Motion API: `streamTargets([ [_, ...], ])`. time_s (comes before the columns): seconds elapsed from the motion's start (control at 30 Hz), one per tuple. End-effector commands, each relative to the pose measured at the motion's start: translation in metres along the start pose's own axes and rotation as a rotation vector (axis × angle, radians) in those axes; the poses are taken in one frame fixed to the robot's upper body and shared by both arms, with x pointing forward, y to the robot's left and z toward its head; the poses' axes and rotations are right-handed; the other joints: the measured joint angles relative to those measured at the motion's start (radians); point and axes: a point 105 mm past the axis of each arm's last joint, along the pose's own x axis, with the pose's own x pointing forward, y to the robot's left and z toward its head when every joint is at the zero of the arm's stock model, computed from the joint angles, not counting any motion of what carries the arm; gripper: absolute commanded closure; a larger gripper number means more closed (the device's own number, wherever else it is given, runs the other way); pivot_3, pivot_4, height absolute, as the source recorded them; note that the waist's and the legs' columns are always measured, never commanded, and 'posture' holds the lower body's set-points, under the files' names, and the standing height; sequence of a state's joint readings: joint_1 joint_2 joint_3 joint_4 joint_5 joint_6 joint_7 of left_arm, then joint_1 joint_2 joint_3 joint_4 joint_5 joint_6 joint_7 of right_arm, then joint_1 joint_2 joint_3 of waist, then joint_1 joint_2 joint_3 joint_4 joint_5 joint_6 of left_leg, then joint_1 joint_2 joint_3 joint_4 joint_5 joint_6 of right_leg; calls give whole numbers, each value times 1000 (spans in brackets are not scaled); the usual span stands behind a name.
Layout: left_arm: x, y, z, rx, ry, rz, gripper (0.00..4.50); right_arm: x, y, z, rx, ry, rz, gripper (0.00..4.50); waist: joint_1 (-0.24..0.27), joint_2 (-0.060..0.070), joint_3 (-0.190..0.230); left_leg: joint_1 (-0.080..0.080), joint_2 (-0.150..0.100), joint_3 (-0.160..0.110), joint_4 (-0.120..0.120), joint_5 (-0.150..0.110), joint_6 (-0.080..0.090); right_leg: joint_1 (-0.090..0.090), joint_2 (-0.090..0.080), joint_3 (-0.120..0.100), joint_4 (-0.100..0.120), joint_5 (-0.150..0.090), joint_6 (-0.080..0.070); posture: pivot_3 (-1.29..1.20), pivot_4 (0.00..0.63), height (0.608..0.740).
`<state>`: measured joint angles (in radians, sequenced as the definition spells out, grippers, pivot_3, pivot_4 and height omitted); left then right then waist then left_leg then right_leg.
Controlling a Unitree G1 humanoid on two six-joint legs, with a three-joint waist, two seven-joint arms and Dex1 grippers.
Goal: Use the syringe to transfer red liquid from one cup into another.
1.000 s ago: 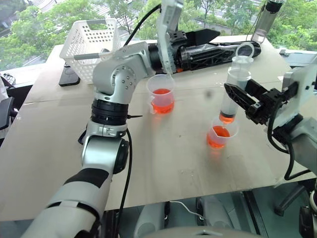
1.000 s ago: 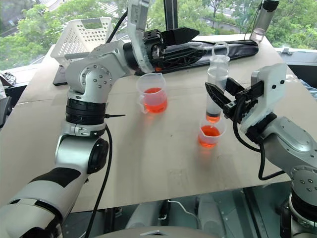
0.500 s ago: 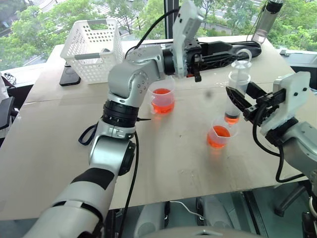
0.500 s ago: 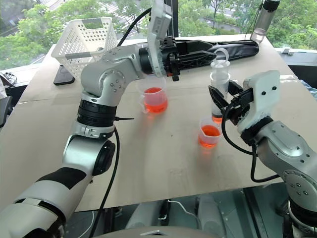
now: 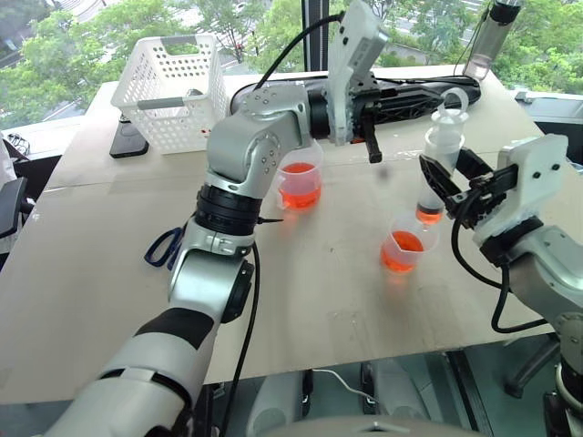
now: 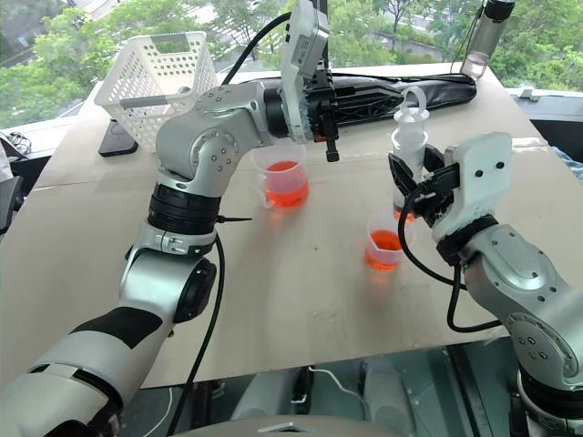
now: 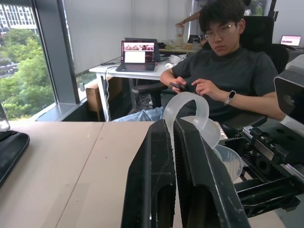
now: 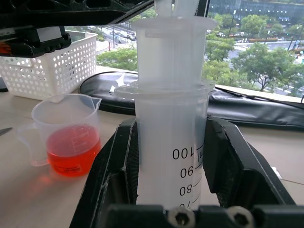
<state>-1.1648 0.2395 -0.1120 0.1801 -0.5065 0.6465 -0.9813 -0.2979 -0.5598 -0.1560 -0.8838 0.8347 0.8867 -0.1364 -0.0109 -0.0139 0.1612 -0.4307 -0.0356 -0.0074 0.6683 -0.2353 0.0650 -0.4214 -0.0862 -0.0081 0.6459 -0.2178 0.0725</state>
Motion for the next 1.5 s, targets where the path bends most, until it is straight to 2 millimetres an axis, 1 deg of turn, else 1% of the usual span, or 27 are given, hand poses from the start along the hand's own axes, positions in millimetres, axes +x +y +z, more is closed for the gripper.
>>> streamTargets([
  [0.03, 4, -9, 14, 77, -14, -29, 3142, -4, 16, 19, -21, -84, 55, 3055, 0, 0, 0, 0, 0, 0, 0, 0, 0, 0, 0, 0, 0, 0, 0, 0, 150, 724],
  [0.07, 4, -6, 14, 87, -13, -8, 2751, -3, 17, 20, -21, -86, 55, 3056, 0, 0, 0, 0, 0, 0, 0, 0, 0, 0, 0, 0, 0, 0, 0, 0, 150, 724],
  [0.2, 5, -2, 13, 115, -12, 20, 893, -2, 18, 24, -22, -94, 52, 3057, 0, 0, 0, 0, 0, 0, 0, 0, 0, 1, 0, 0, 0, 0, 0, 0, 150, 724],
  [0.27, 5, -2, 13, 119, -14, 20, 893, -2, 18, 24, -22, -93, 50, 3057, 1, 0, 0, 0, 0, 0, 0, 0, 0, 1, 0, 0, 0, 0, 0, 0, 150, 724],
  [0.3, 5, -2, 14, 125, -16, 24, 1038, -2, 17, 23, -22, -91, 48, 3057, 1, 0, 0, 0, 0, 0, 0, 0, 0, 1, 0, 0, 0, 0, 0, 0, 150, 724],
  [0.37, 5, 0, 14, 136, -14, 36, 1780, -2, 16, 22, -20, -88, 42, 3057, 1, 0, 0, 0, 0, -1, 0, 0, 0, 1, 0, 0, 0, 0, 0, 0, 150, 724],
  [0.43, 5, 3, 13, 152, -6, 48, 2789, -3, 15, 20, -20, -83, 37, 3058, 1, 0, 0, 0, 0, 0, 0, 0, 0, 1, 0, 0, 0, 0, 0, 0, 150, 724],
  [0.5, 5, 3, 12, 154, -4, 49, 3595, -5, 14, 19, -18, -82, 29, 3058, 1, 0, 0, 0, 0, 0, 0, 0, 0, 1, 0, 0, 0, 0, 0, 0, 150, 724],
  [0.53, 5, 3, 13, 156, -4, 48, 4163, -6, 14, 19, -16, -82, 27, 3058, 1, 0, 0, 0, 0, 0, 0, 0, 0, 1, 0, 0, 0, 0, 0, 0, 150, 724],
  [0.57, 5, 2, 13, 157, -6, 44, 4481, -6, 14, 19, -14, -83, 22, 3058, 1, 0, 0, 0, 0, -1, 0, 0, 0, 1, 0, -1, 0, 0, 0, 0, 150, 724],
  [0.73, 1, -9, 20, 120, -37, -26, 4500, -9, 13, 17, -4, -84, 1, 3058, -2, 0, 0, 0, 0, -1, 0, 0, 0, 1, 0, 0, 0, 0, 0, 0, 150, 724],
  [0.83, -4, -12, 19, 96, -22, -53, 4500, -10, 12, 17, -2, -84, -4, 3058, -2, 0, 0, 1, 0, -1, 0, 0, 0, 1, 0, 0, 0, 0, 0, 0, 150, 724],
  [0.87, -5, -12, 18, 94, -16, -57, 3633, -11, 11, 16, -1, -84, -4, 3058, -2, 0, 0, 1, 0, -1, 0, 0, 0, 1, 0, 0, 0, 0, 0, 0, 150, 724],
  [0.9, -5, -10, 18, 100, -16, -44, 3326, -11, 12, 16, 0, -84, -3, 3058, -2, 0, 0, 1, 0, -1, 0, 0, 0, 1, 0, 0, 0, 0, 0, 0, 150, 724],
  [0.93, -5, -8, 18, 108, -16, -26, 2920, -11, 12, 16, 2, -85, -2, 3059, -1, 0, 0, 1, 0, -1, 0, 0, 0, 1, 0, 0, 0, 0, 0, 0, 150, 724],
  [0.97, -4, -7, 17, 112, -15, -16, 2355, -12, 12, 16, 3, -84, 0, 3059, -1, 0, 0, 1, 0, -1, 0, 0, 0, 1, 0, 0, 0, 0, 0, 0, 150, 724],
  [1.03, -3, -7, 15, 117, -9, -16, 1400, -12, 11, 15, 4, -83, 1, 3059, 2, 0, 0, 1, 0, -1, 1, 0, 0, 1, 0, 0, 0, 0, 0, 0, 150, 724],
  [1.23, 0, -8, 13, 111, -14, -21, 1392, -13, 10, 14, 3, -85, 4, 3059, 1, 0, 0, 1, 0, -1, 1, 0, 0, 2, 0, -1, 0, 0, 0, 0, 150, 724],
  [1.33, -1, -8, 14, 112, -13, -14, 2147, -14, 9, 14, 0, -85, 0, 3060, 0, 0, 0, 1, 0, -1, 1, 0, 0, 2, 0, -1, 0, 0, 0, 0, 150, 724],
  [1.37, -1, -6, 13, 114, -10, -8, 2233, -14, 9, 14, -1, -85, -3, 3060, 0, 0, 0, 1, 0, -1, 1, 0, 0, 2, 0, -1, 0, 0, 0, 0, 150, 724],
  [1.5, -3, -4, 12, 122, 5, 7, 2233, -14, 8, 15, -5, -88, -12, 3060, 0, 0, 0, 1, 0, -1, 1, 0, 0, 2, 0, -1, 0, 0, 0, 0, 150, 724],
])
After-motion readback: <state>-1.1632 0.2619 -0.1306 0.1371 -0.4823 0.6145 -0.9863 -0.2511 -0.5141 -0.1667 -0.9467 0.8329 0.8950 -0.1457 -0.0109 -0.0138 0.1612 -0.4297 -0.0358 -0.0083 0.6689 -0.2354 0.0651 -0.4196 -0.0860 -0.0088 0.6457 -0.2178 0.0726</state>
